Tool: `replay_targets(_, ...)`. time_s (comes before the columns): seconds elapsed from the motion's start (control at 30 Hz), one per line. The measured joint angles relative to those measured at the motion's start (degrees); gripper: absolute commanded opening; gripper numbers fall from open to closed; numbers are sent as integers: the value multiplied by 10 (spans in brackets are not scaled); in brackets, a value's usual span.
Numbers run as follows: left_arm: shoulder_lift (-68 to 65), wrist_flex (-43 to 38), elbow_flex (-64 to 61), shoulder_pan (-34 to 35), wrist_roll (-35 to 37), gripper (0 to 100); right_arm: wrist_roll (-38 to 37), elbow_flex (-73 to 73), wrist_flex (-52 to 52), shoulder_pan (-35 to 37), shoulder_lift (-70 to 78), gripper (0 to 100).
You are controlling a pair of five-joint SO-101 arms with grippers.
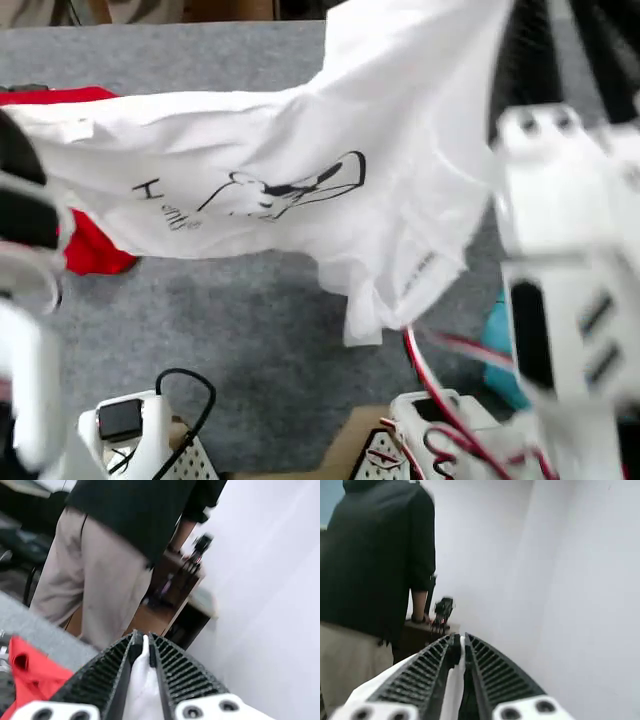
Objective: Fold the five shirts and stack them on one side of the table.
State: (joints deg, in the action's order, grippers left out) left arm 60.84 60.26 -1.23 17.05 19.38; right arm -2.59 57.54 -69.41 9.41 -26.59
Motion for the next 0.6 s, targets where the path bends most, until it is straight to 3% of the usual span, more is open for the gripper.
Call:
replay_targets(0.3, 12, 140, 222, 1, 0, 19, 0, 202, -88, -25, -5, 5)
replay_targets(0.6, 12, 276, 251, 1, 0, 19, 0, 204, -128, -60, -5, 5)
